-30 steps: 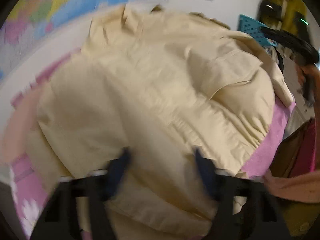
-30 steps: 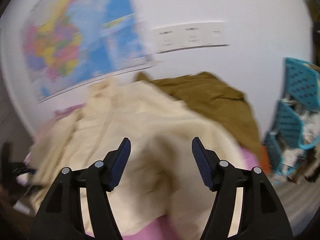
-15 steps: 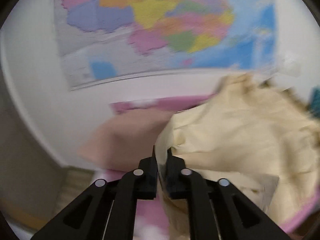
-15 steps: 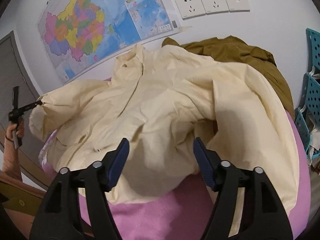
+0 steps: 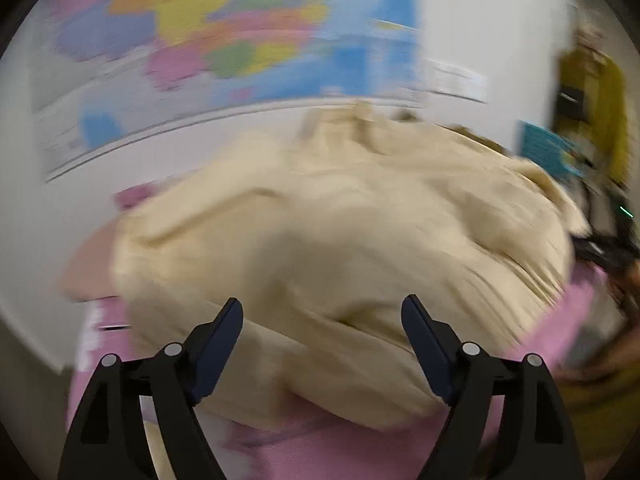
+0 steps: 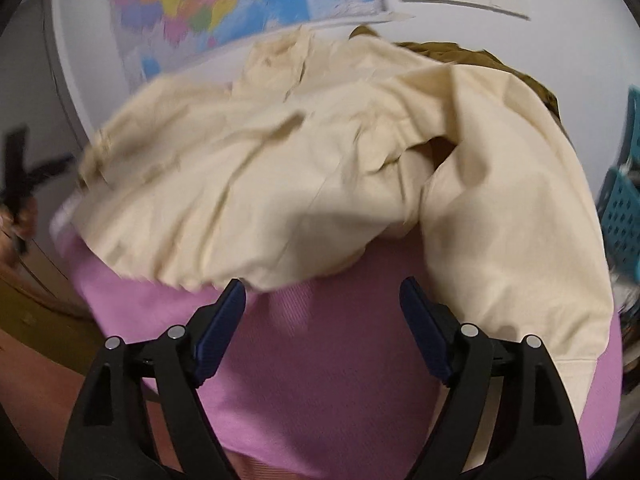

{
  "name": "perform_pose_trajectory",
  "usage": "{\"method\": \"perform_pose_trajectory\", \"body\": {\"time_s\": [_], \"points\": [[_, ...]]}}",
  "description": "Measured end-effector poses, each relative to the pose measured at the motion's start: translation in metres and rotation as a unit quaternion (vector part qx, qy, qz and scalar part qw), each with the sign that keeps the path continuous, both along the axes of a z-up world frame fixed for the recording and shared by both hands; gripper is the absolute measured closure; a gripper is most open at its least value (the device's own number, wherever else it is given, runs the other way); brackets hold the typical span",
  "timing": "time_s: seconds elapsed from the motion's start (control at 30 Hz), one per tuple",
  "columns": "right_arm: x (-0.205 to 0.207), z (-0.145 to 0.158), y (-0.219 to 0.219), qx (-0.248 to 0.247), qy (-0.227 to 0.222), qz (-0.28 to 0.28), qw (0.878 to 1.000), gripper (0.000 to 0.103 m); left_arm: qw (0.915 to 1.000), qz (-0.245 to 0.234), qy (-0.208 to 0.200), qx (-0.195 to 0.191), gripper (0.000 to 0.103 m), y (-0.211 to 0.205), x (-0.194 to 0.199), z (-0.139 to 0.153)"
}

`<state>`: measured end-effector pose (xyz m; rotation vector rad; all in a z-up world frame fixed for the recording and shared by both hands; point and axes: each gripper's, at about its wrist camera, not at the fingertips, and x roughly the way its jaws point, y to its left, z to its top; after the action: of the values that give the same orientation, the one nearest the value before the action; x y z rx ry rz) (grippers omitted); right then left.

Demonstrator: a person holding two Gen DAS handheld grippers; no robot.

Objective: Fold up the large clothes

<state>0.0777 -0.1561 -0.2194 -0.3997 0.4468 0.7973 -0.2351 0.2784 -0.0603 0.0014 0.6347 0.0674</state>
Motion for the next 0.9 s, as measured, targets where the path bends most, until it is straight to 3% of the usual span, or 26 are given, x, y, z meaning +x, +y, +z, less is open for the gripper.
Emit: {"method": "perform_pose_trajectory", "body": {"time_s": [0.1, 0.23, 0.27, 0.3, 0.37, 0.4, 0.43, 0.47, 0.5, 0.57, 0.63, 0.8, 0.87, 0.9], "points": [[-0.002, -0.015, 0.023, -0.051, -0.043, -0.005, 0.998, 0.025, 0.9970, -0.058, 0.049, 0.016, 0.023, -0.034, 0.002, -0.033], [0.005, -0.010, 0.041, -0.019, -0.066, -0.004, 0.998, 0.029, 0.9919, -0.070, 0.098, 0.040, 0.021, -0.059, 0.009, -0.070], [0.007, -0.007, 0.045, -0.005, -0.055, 0.006, 0.998, 0.041, 0.9909, -0.068, 0.102, 0.055, 0.017, -0.065, 0.012, -0.077], [0.008, -0.004, 0.047, 0.006, -0.043, 0.013, 0.999, 0.045, 0.9906, -0.066, 0.099, 0.067, 0.015, -0.065, 0.014, -0.080], [0.008, 0.008, 0.047, 0.043, -0.008, 0.033, 0.998, 0.075, 0.9913, -0.040, 0.086, 0.091, 0.015, -0.068, 0.024, -0.084], [0.004, 0.017, 0.044, 0.065, 0.005, 0.048, 0.997, 0.083, 0.9927, -0.024, 0.082, 0.086, 0.023, -0.061, 0.025, -0.082], [-0.001, 0.025, 0.040, 0.082, 0.013, 0.057, 0.995, 0.089, 0.9961, -0.007, 0.071, 0.051, 0.027, -0.051, 0.029, -0.074], [-0.008, 0.038, 0.033, 0.104, 0.027, 0.069, 0.992, 0.093, 0.9978, -0.002, 0.062, 0.025, 0.040, -0.050, 0.029, -0.068], [-0.017, 0.051, 0.024, 0.126, 0.033, 0.078, 0.988, 0.094, 0.9987, 0.020, 0.047, -0.005, 0.064, -0.038, 0.030, -0.055], [-0.037, 0.077, 0.006, 0.156, 0.023, 0.091, 0.983, 0.096, 0.9970, 0.044, 0.037, -0.052, 0.079, -0.016, 0.029, -0.032], [-0.056, 0.099, -0.015, 0.186, 0.018, 0.100, 0.977, 0.098, 0.9945, 0.055, 0.018, -0.087, 0.083, -0.005, 0.025, -0.009], [-0.090, 0.112, -0.059, 0.223, 0.009, 0.105, 0.969, 0.100, 0.9960, 0.035, 0.003, -0.082, 0.085, -0.011, 0.006, 0.030], [-0.090, 0.103, -0.063, 0.206, 0.013, 0.086, 0.975, 0.100, 0.9973, 0.025, 0.018, -0.066, 0.084, -0.016, 0.000, 0.027], [-0.084, 0.095, -0.063, 0.197, 0.029, 0.078, 0.977, 0.100, 0.9983, 0.026, 0.035, -0.038, 0.083, -0.022, 0.002, 0.020]]}}
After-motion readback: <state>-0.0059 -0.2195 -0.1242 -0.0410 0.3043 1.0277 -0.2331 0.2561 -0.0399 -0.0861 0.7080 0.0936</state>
